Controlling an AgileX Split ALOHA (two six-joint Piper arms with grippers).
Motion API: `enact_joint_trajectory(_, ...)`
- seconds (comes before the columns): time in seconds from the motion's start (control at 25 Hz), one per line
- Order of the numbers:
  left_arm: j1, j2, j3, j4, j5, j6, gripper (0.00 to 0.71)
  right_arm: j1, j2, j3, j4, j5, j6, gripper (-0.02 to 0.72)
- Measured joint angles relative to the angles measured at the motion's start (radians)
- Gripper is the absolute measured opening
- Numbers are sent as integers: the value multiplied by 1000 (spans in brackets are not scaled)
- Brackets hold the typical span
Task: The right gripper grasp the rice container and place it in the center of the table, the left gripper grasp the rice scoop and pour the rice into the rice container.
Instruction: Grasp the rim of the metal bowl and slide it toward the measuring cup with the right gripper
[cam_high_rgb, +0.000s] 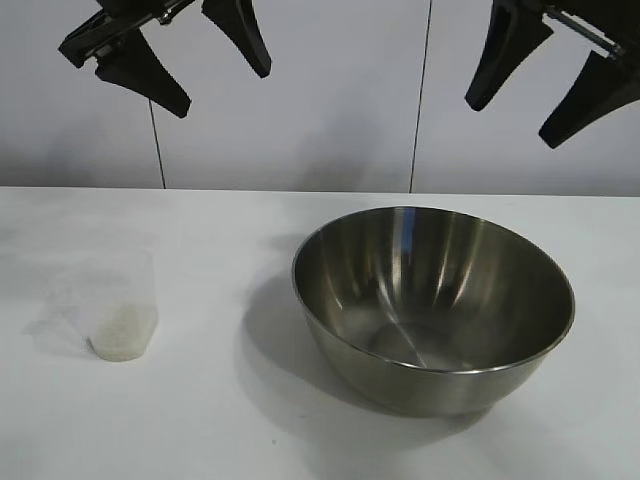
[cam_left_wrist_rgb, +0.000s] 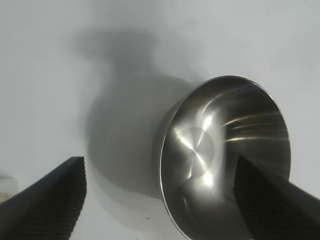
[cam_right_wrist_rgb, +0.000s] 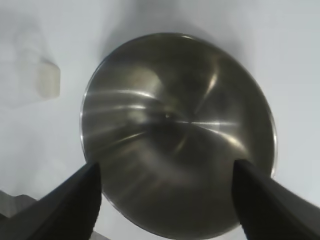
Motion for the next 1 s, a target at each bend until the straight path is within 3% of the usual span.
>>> enact_joint_trajectory(0.12, 0, 0, 0, 0, 0, 0, 587, -4, -1, 1, -118, 4, 59, 505)
enact_joint_trajectory(0.24, 0, 0, 0, 0, -1, 0, 587, -5, -1, 30, -160, 6, 71, 505)
enact_joint_trajectory(0.44, 0, 0, 0, 0, -2, 5, 587, -5, 12, 145, -167, -19, 63, 505)
enact_joint_trajectory(0.76, 0, 0, 0, 0, -2, 0, 587, -5, 17, 324, -164, -245, 54, 505)
enact_joint_trajectory(1.0, 0, 0, 0, 0, -2, 5, 587, -5, 47, 396, -101, -362, 14, 503)
